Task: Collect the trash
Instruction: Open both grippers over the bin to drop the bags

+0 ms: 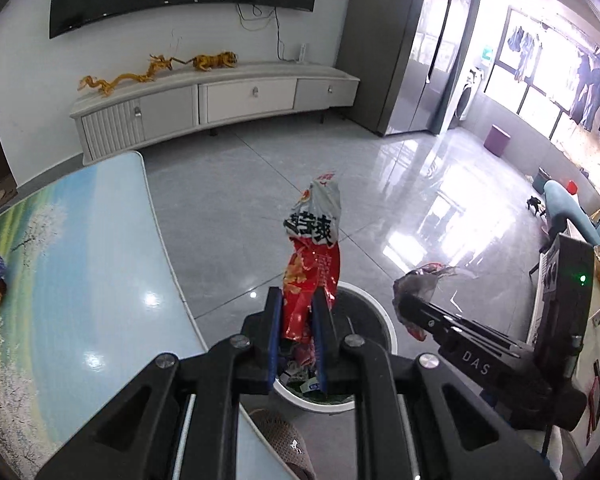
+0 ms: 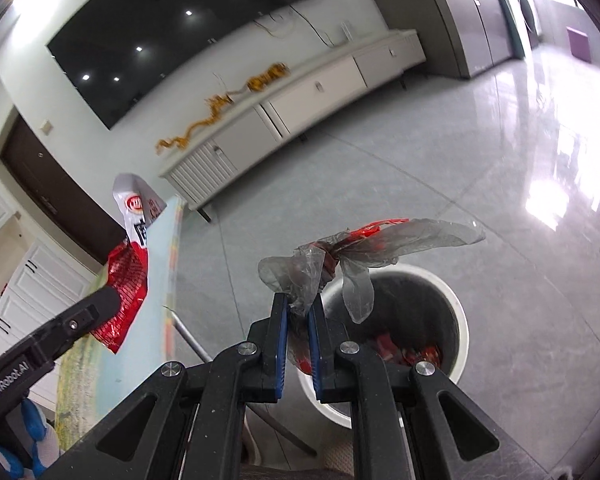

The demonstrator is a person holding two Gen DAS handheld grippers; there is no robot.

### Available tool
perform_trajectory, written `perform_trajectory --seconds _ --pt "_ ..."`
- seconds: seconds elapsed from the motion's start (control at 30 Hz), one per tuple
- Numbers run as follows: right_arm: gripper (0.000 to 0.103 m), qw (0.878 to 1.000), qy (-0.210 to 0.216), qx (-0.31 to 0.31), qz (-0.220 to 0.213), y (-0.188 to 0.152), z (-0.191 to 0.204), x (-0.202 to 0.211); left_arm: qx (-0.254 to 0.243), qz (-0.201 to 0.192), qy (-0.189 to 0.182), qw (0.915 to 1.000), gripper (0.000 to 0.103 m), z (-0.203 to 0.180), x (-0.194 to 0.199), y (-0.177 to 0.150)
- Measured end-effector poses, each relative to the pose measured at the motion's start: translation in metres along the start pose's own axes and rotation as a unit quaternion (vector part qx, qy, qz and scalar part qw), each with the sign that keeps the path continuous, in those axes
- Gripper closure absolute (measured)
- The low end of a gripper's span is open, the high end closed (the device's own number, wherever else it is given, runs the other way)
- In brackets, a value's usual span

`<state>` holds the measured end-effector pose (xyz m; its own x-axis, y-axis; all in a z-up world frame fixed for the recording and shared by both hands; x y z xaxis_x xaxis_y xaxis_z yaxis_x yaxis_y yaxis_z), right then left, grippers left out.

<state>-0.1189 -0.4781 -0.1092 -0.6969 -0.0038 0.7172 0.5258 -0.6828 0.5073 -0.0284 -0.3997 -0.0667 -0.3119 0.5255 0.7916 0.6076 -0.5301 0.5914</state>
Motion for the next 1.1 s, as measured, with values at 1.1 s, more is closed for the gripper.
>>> perform_trajectory --seconds 1.1 --pt "0.063 0.995 -0.054 -0.047 0.075 -0.013 -0.053 -0.052 0.051 0.058 -0.070 0.9946 0.053 -0.004 -0.070 -0.001"
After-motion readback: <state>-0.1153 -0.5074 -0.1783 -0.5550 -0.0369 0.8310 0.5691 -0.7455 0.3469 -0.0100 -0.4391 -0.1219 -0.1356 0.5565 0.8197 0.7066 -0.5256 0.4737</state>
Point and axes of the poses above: each gripper's, at about its wrist camera, not at the fingertips, and x roughly against the way its jaws point, z to its left, y to its top, the point moved 10 cm from there along -x, roughly the way its jaws point, and after that the axes turned 5 degrees about z, right-handed, at the moved point
